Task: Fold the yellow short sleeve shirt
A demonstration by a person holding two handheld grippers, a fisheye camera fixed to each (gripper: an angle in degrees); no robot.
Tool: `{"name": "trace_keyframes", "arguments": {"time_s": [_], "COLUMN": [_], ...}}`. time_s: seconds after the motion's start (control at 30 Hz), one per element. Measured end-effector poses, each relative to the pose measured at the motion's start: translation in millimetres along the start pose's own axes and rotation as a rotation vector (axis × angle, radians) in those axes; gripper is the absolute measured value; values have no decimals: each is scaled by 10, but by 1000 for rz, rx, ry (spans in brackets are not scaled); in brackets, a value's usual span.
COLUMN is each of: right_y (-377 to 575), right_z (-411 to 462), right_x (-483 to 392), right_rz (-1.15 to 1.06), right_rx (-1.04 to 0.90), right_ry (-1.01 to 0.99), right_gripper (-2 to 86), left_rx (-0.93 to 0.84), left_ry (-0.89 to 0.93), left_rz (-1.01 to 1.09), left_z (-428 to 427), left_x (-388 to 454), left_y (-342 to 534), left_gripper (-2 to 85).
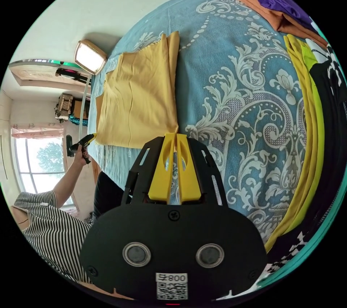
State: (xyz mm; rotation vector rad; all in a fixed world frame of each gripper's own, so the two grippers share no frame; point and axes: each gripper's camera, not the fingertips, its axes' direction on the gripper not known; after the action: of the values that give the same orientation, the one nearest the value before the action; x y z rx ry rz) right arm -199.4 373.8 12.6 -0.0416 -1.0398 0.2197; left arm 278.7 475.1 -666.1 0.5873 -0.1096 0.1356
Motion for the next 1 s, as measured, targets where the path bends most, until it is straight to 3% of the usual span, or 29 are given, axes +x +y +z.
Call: {"name": "trace_keyframes", "arguments": {"time_s": [0.3,0.4,0.73,0.87,1.0], "right_y": [134,141,158,128,122], "right_z": [-329,-230,-61,-105,-172], "right_x": [-143,-180,148,203,221], "right_rz": [-8,-23,55,56,47], "right_rx": [117,76,30,28,52], "right_ry": [41,101,-117,-203,-344], "right_gripper": [51,58,38,18,12], "left_rx": [102,115,-223,-234,-174], "left_ry": [-10,81,302,213,86], "left_rz": [108,168,812,1120,1259], "left_z": [369,599,2227,2709,3046], "left_x": [437,707,2678,3464,3849], "left_y": [432,616,1387,1820,2115], "left_gripper": [6,9,41,61,70]}}
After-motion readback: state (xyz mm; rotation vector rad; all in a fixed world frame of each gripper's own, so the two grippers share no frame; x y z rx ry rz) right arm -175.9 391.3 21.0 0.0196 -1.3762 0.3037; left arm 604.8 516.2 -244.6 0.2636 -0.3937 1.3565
